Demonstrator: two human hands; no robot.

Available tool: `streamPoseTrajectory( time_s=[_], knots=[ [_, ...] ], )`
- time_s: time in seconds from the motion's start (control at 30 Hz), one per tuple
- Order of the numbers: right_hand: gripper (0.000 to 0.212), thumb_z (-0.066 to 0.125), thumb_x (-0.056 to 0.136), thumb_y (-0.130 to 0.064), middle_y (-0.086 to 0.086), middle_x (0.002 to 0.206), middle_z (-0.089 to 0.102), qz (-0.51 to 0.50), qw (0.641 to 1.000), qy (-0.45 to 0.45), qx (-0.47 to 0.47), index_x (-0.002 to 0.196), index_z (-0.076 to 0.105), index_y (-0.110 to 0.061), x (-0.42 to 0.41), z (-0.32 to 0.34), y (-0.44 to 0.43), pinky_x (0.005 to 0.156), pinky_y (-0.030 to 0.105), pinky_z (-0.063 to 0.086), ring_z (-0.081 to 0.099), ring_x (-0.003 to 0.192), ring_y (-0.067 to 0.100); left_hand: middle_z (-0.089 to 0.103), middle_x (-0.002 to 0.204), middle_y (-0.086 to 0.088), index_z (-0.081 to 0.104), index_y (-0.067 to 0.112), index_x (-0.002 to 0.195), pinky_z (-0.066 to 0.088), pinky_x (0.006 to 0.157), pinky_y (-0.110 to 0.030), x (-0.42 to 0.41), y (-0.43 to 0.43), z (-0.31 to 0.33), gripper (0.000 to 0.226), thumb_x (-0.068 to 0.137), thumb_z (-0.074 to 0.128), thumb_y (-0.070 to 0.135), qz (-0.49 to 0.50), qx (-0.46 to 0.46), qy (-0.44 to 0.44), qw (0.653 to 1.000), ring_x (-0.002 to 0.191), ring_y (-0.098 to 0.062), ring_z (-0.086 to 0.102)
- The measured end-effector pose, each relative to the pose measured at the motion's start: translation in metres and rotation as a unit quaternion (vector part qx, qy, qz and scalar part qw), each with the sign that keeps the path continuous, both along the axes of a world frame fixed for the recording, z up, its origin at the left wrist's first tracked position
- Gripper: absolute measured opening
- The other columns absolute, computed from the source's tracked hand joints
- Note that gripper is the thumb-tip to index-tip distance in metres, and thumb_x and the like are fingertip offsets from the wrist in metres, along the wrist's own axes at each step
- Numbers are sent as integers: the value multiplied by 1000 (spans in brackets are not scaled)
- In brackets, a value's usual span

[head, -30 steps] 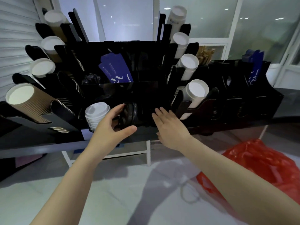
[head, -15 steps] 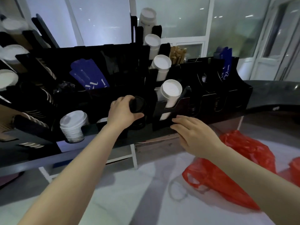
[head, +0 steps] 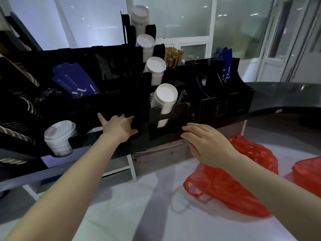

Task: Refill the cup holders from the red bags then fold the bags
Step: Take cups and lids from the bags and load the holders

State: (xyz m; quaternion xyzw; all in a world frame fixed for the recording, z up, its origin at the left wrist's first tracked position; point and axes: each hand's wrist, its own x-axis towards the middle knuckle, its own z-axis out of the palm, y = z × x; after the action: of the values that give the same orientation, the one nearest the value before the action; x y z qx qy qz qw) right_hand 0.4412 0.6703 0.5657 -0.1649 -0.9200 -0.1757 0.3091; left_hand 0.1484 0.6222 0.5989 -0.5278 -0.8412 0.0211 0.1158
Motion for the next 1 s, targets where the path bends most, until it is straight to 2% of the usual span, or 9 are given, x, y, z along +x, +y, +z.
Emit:
streamPoseTrajectory(
  time_s=[0.2,0.33,0.43,0.53,0.7,0.77,0.87,1.0],
  knots=[
    [34,76,74,-9,11,117,66,-2,1000,-4,-1,108,69,-7,5,-3,6,95,41,50,61,114,30,36,149,-1,23,40,147,-9,101,-73,-5,-1,1,59,93,43,53,-12,-23,9,1000,137,-30,28],
    [34,76,74,-8,10,117,66,-3,1000,-10,-9,108,69,-8,8,-6,8,95,42,50,61,114,30,49,140,1,25,41,146,-20,98,-71,-4,6,12,53,95,34,52,8,-68,-17,998,135,-31,34],
    [36,77,72,-8,10,116,66,1,1000,-15,-8,107,69,-8,10,-6,7,94,43,51,62,113,30,55,133,3,32,43,143,-24,97,-68,-6,5,14,45,98,26,48,-1,-53,-22,998,133,-30,38],
    [36,76,72,-7,11,117,66,0,1000,-16,-9,107,68,-7,13,-4,6,94,43,51,62,113,30,59,126,4,35,46,140,-21,98,-69,-7,1,5,41,100,26,42,-21,-18,-4,1000,126,-29,43],
    [35,74,74,-7,11,117,66,-14,1000,-14,-16,108,68,-7,18,-4,5,95,43,50,61,114,31,50,136,5,32,42,143,-21,97,-71,-6,3,-3,44,99,28,44,-20,-16,14,1000,129,-28,41],
    [33,74,75,-7,12,117,66,-16,1000,-9,-16,107,69,-6,21,-5,6,95,43,49,61,114,31,40,146,2,29,37,146,-21,97,-71,-4,4,-6,48,98,30,45,-19,-3,15,1000,135,-26,33],
    [32,74,74,-7,11,116,67,-13,1000,-2,-21,106,69,-7,26,-7,10,95,42,49,61,113,31,20,157,-1,19,30,149,-17,100,-70,3,0,-12,56,98,34,44,-18,45,20,999,144,-22,15],
    [32,74,75,-9,10,116,67,-7,1000,-9,-24,107,69,-8,33,-13,21,95,42,49,61,115,31,12,159,-2,18,25,150,-14,106,-63,15,-10,-21,59,97,38,41,-30,113,26,993,146,-21,8]
  ],
)
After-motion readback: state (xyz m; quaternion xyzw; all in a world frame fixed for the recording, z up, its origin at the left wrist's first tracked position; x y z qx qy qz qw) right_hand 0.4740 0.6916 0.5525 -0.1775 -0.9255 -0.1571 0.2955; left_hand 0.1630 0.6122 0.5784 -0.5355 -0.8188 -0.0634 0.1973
